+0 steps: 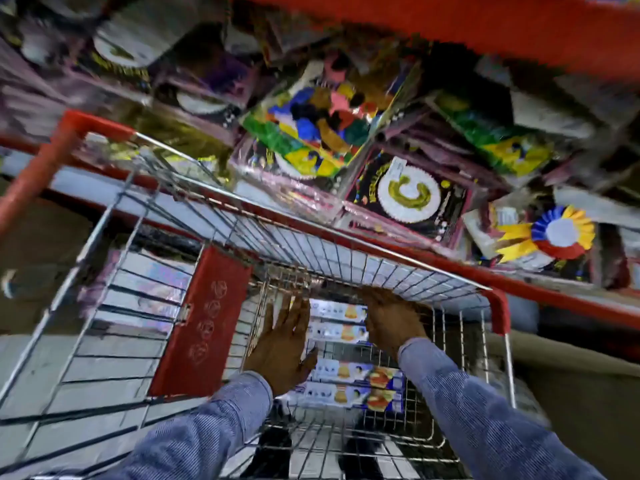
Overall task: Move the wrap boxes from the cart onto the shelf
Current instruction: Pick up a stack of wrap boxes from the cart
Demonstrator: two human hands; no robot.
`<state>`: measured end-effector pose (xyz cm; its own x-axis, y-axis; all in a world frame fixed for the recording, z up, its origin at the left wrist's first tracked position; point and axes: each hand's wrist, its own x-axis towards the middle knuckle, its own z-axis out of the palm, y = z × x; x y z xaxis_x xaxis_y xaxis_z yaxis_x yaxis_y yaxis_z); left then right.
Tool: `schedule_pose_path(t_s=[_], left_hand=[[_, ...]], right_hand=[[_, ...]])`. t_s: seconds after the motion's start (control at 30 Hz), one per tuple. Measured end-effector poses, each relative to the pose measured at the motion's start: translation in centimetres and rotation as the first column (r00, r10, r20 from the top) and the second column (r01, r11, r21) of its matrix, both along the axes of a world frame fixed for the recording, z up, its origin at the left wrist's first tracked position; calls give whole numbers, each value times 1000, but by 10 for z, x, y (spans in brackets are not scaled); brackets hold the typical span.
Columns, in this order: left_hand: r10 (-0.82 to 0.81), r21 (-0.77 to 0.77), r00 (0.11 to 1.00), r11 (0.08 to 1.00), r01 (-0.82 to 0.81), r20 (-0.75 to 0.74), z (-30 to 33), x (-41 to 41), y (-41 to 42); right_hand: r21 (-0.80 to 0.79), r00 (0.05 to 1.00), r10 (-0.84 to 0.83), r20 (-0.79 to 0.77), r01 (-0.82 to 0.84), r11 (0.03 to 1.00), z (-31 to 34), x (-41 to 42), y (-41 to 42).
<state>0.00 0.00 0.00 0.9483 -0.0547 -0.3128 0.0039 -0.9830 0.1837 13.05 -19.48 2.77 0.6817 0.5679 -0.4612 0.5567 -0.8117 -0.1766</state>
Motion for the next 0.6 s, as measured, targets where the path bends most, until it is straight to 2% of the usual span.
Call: schedule_pose_path(t_s=[0.07, 0.1, 0.13, 0.17, 0.27, 0.37, 0.6], left_hand=[[-46, -20, 999, 999, 46, -6, -7, 3, 2], [-48, -76, 991, 996, 39, -122, -80, -1, 2], [-45, -105, 982, 994, 26, -183, -102, 4, 4], [-54, -135, 980, 990, 28, -191, -105, 9, 4], [-96, -128, 979, 989, 73, -182, -107, 25, -1], [-126, -144, 988, 983, 112, -93, -142, 39, -2], [-125, -31, 973, 992, 121, -194, -172, 43, -8]], right_hand=[[-30, 998, -67, -13, 66, 997, -4, 6, 3], [-95, 992, -61, -114, 50, 994, -83, 11, 9], [-112, 983, -92, -160, 74, 991, -101, 19, 14], [-110, 976, -98, -194, 78, 991, -99, 24, 16], [-97, 989, -40, -142, 26, 995, -110, 34, 19], [-134, 983, 52, -175, -76, 988, -151, 44, 24], [-120, 956, 194, -219, -224, 967, -174, 59, 22]])
